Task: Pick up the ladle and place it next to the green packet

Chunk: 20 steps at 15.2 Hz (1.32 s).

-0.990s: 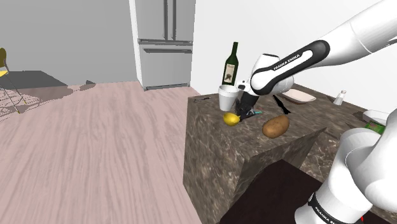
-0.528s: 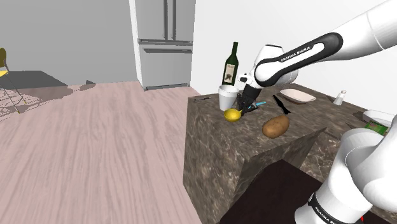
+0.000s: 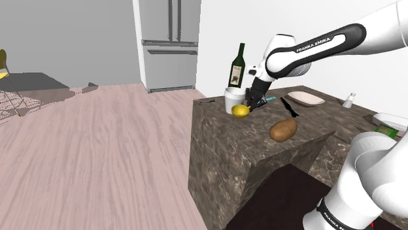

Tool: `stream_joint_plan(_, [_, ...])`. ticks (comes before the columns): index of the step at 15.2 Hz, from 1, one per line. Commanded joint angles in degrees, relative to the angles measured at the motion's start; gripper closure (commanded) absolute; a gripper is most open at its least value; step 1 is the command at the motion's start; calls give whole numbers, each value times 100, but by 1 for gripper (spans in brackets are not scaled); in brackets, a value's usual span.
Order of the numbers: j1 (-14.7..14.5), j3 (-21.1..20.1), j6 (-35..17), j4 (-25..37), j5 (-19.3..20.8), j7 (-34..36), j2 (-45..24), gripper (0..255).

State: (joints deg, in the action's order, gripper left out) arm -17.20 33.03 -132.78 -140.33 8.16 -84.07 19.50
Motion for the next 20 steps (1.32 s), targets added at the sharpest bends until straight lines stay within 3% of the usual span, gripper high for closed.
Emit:
stream_joint_plan(1, [13,-45,187,110,24,36,80,255])
stream_joint_plan(15, [43,-279,1270,852,79,169,438,255])
stream_joint_plan(20, [506,-183,1523,250,508,-78,1345,255])
